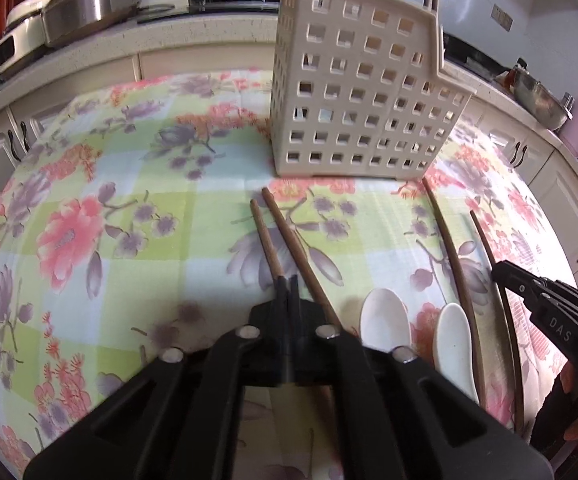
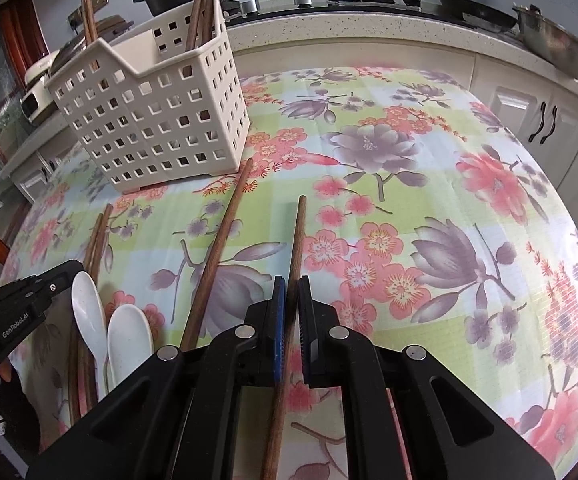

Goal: Organize utensils
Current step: 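Close the left gripper on one chopstick while the right gripper grasps another, then lift both held chopsticks upright and carry them over the white basket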

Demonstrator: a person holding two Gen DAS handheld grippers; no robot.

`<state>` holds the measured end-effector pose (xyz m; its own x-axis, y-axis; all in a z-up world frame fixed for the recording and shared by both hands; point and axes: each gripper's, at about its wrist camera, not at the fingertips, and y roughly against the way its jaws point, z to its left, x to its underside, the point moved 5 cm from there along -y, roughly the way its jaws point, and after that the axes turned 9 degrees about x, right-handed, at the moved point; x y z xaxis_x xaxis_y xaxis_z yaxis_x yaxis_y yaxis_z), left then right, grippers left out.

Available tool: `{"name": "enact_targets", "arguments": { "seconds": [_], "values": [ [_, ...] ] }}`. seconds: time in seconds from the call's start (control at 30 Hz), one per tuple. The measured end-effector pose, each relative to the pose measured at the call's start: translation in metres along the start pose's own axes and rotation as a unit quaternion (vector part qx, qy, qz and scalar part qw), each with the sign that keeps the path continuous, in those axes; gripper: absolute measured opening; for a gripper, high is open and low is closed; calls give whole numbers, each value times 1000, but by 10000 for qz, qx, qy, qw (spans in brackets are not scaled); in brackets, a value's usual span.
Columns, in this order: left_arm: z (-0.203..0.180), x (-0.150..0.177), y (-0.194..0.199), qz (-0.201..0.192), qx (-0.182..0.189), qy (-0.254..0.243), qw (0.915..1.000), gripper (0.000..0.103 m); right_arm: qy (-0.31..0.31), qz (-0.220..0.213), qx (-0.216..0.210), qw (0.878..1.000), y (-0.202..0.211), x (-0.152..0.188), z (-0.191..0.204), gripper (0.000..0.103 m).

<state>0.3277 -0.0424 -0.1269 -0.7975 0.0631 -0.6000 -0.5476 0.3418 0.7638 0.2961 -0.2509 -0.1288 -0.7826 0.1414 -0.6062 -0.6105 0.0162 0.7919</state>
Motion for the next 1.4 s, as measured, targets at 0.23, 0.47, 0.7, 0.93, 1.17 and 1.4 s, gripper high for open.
{"name": "enact_targets", "arguments": {
  "seconds": [0.23,0.47,0.7,0.93,1.17,1.4],
  "values": [
    [1,-1,13,-131,47,-15,9999,0,-70,-146,-54,9999,11,-3,-2,7],
    [6,2,9,-35,204,219,9995,14,-95,-67,-39,9999,9,0,-1,7],
    [5,0,-8,45,62,222,9997,16,-103,-41,-47,9999,6,0,-2,7],
    [1,2,-9,-30,-156,-6,9999,7,-105,-75,-60,9999,7,0,-3,7],
    [1,-1,16,-353,-1,49,9994,6,-102,-472,-162,9987,31,-8,-1,7],
    [-4,-9,57,-781,176,10,9968,6,-91,-901,-270,9955,63,-19,1,7]
  ]
}}
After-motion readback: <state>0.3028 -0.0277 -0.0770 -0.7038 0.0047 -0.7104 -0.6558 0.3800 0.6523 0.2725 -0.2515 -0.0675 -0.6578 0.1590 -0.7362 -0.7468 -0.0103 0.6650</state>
